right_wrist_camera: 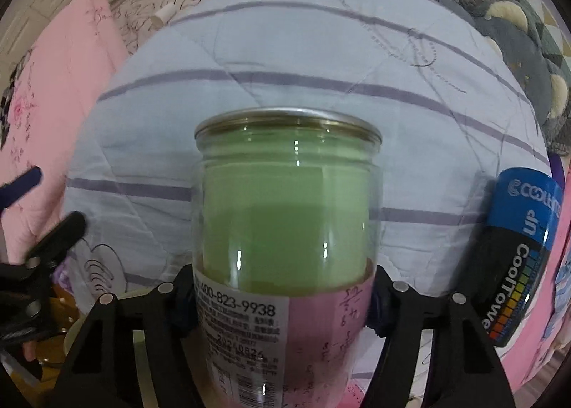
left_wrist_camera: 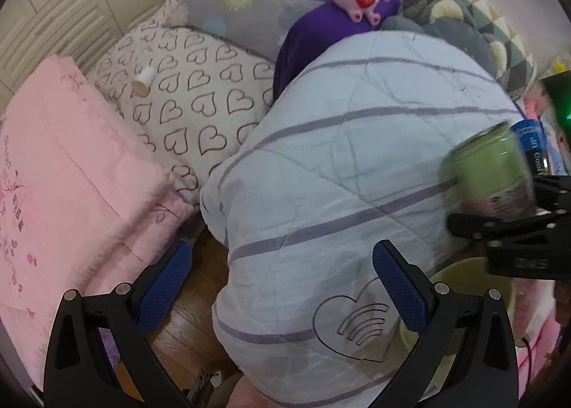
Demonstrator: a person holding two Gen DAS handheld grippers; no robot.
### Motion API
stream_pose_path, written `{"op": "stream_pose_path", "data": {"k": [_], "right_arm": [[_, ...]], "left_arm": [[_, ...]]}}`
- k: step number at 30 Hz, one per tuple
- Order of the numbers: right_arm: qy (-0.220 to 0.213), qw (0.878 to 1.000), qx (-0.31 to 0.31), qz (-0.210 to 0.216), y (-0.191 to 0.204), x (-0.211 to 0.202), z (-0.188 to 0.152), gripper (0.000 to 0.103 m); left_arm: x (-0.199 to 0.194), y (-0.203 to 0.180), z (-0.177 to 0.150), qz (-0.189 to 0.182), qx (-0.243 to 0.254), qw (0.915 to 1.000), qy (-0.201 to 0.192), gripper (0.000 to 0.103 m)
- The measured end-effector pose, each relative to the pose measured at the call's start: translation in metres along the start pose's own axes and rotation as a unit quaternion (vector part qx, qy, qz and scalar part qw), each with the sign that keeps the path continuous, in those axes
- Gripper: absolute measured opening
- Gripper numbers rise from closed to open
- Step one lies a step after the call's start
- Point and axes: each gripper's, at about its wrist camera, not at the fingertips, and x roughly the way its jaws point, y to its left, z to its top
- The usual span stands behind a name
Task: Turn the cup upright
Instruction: 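Move the right tool to the green-and-pink jar cup and grasp it, then lift the jar cup with the right tool and carry it aside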
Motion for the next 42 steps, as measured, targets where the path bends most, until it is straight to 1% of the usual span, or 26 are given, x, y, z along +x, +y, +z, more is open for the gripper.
{"op": "stream_pose_path", "data": {"k": [4,8,12,19,20,23,26,29,31,34,35,36,37,39,42], "right_arm": [[0.001,1.000,0.006,0.000,0.005,-0.018,-0.005,0.069],[-0.001,1.000,0.017,0.003,0.006,-0.030,-0.014,0.069],[-0.008,1.000,0.028,0.008,0.006,-0.043,-0.015,0.069],[-0.035,0.998,0.040,0.014,0.010,-0.096,-0.016,0.069],[-0.038,0.998,0.042,0.014,0.004,-0.101,-0.015,0.069],[-0.053,0.997,0.050,0.011,0.008,-0.124,-0.025,0.069],[-0.065,0.996,0.064,0.010,0.003,-0.146,-0.043,0.069],[-0.077,0.994,0.075,-0.002,-0.016,-0.148,-0.074,0.069],[-0.081,0.993,0.090,-0.006,-0.027,-0.147,-0.088,0.069],[-0.085,0.989,0.120,-0.004,-0.031,-0.145,-0.115,0.069],[-0.085,0.988,0.129,-0.001,-0.037,-0.138,-0.111,0.069],[-0.086,0.987,0.139,0.000,-0.038,-0.134,-0.117,0.069],[-0.087,0.985,0.150,0.002,-0.037,-0.134,-0.130,0.069],[-0.085,0.982,0.169,0.002,-0.046,-0.129,-0.143,0.069],[-0.086,0.974,0.210,-0.004,-0.045,-0.125,-0.177,0.069]], "left_arm": [[-0.001,0.000,0.001,-0.007,-0.004,1.0000,0.001,0.102],[-0.006,-0.005,-0.001,0.013,0.009,0.9998,-0.008,0.102],[-0.011,-0.007,0.001,0.002,0.011,0.9999,-0.008,0.102],[-0.029,-0.009,0.004,0.006,0.018,0.9994,-0.028,0.102],[-0.034,-0.009,0.005,0.005,0.019,0.9993,-0.033,0.102],[-0.047,-0.010,0.006,0.002,0.018,0.9988,-0.045,0.102],[-0.066,-0.014,0.004,-0.001,0.026,0.9977,-0.062,0.102],[-0.091,-0.019,-0.004,-0.010,0.040,0.9955,-0.085,0.102],[-0.105,-0.027,-0.011,-0.016,0.056,0.9938,-0.095,0.102],[-0.118,-0.039,-0.022,-0.014,0.092,0.9898,-0.108,0.102],[-0.121,-0.043,-0.026,-0.014,0.106,0.9882,-0.110,0.102],[-0.123,-0.047,-0.030,-0.016,0.120,0.9865,-0.110,0.102],[-0.123,-0.052,-0.035,-0.019,0.134,0.9850,-0.107,0.102],[-0.124,-0.061,-0.045,-0.023,0.157,0.9818,-0.104,0.102],[-0.123,-0.075,-0.059,-0.025,0.203,0.9740,-0.098,0.102]]}}
